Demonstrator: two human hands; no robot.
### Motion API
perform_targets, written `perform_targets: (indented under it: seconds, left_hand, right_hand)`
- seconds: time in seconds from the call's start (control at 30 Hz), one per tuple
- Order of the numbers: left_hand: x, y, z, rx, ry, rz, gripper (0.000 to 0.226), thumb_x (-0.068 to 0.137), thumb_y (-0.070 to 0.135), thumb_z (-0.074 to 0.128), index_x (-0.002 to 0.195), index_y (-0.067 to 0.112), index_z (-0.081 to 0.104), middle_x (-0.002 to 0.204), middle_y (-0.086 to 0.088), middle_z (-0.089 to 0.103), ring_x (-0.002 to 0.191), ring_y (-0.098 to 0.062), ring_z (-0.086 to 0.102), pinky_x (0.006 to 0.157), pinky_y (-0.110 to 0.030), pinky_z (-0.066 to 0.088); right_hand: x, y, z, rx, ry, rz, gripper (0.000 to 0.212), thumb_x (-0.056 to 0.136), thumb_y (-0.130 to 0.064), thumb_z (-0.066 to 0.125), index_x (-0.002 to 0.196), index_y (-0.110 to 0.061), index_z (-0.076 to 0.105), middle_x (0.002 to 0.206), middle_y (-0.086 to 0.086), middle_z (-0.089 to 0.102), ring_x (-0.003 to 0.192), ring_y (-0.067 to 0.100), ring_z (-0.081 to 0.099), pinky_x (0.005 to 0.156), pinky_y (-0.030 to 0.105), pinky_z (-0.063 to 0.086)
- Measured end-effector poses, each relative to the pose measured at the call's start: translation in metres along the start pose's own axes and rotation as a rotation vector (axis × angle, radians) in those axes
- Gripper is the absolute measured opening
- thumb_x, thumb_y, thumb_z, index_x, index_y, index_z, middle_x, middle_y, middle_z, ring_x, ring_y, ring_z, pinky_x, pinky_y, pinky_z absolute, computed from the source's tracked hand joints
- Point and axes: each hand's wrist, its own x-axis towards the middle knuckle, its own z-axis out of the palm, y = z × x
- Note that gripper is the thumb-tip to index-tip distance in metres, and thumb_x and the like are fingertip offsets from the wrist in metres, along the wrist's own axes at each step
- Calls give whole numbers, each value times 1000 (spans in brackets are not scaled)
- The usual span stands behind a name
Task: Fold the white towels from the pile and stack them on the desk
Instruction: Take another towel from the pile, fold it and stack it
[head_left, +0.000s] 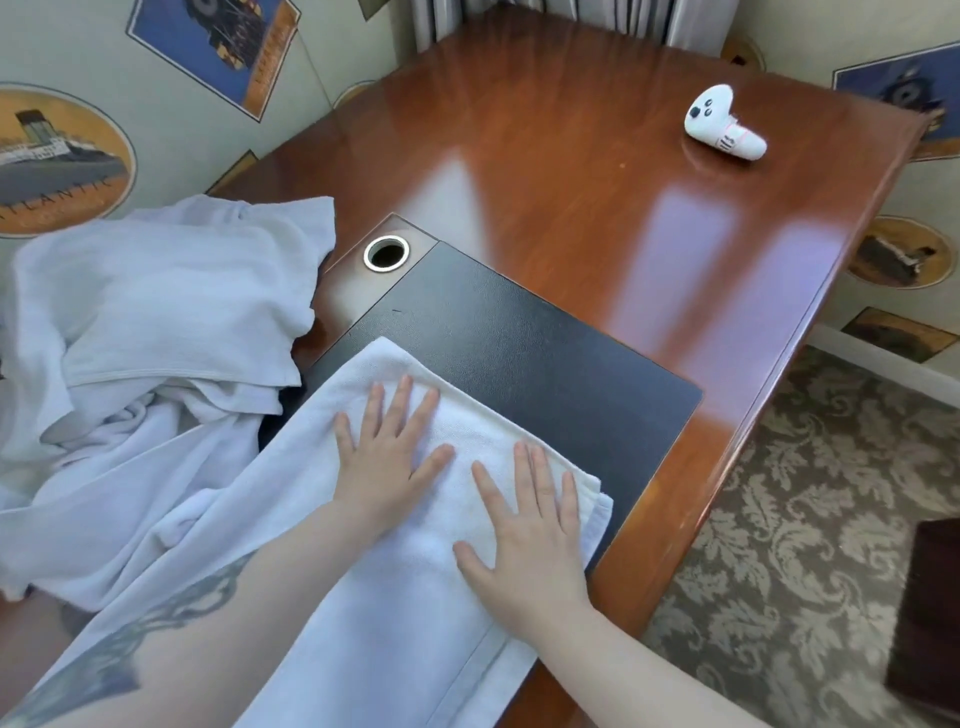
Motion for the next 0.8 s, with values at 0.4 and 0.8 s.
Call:
perform_targets:
  seconds: [0.4, 0.8]
  left_hand:
    - [130, -51, -96, 132, -271, 70, 72, 94, 10, 53, 155, 22, 16, 156, -5, 24, 133, -30, 40, 96, -38, 42]
    - [131, -29, -117, 109, -346, -57, 15, 89, 18, 61, 93, 4, 61, 94, -13, 60, 95, -34, 57, 66, -28, 41]
  right_hand:
    - [39, 36, -51, 202, -46, 315, 34, 89, -37, 61, 118, -25, 48, 116, -7, 49, 107, 17, 48, 80, 31, 37]
    - [75, 58, -89, 499, -497, 356, 28, 74, -34, 78, 73, -18, 55, 77, -7, 59, 67, 10, 55, 51, 23, 39]
